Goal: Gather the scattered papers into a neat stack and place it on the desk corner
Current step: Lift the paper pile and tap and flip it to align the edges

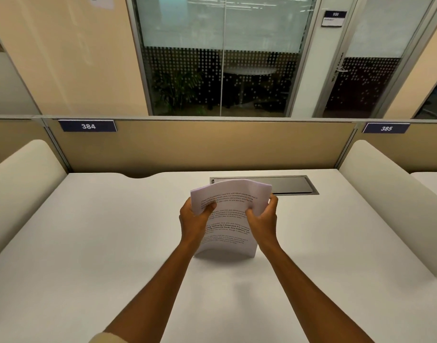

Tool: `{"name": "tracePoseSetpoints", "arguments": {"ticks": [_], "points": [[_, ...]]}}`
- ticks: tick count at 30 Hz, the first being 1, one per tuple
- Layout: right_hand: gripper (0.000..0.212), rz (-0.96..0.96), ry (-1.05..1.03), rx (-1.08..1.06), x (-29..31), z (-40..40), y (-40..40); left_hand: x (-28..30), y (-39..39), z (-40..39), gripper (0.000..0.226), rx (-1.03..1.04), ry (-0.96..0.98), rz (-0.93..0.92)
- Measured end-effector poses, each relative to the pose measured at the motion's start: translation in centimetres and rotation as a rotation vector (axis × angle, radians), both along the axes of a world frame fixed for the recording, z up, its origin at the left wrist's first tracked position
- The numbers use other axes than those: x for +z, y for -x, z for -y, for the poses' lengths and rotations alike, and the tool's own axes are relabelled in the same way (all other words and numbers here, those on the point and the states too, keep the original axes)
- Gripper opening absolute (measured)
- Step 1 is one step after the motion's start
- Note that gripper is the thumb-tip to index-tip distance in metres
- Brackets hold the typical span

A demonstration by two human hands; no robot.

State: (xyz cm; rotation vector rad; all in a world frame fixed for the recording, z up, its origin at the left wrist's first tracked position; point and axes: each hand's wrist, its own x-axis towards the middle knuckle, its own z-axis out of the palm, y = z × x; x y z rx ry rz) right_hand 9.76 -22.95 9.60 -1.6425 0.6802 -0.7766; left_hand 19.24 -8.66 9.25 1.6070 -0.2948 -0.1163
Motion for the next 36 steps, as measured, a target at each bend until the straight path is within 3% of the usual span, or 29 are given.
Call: {"name": "tracePoseSetpoints", "arguments": {"ticks": [4, 9, 17, 36], "points": [[0.047, -0.013, 0.048, -0.021, -0.2, 0.1, -0.1, 0.3, -0.4, -0.2, 0.023, -0.011, 0.035, -0.041], [0.050, -0.004, 0.113, -0.003, 0.3, 0.5, -0.2, 0.6, -0.5, -0.1, 0.032, -0.003, 0.068, -0.038], [0.049, -0.096, -0.002, 0.035, -2.3, 0.0, 0.8, -1.9, 0.6, -0.1, 0.024, -0.070, -0.027, -0.056], [0.037, -0.101, -0.024, 0.067, -2.5, 1.1, 1.7, -2.1, 0.4, -0.3, 0.024, -0.084, -0.056, -0.132]]}}
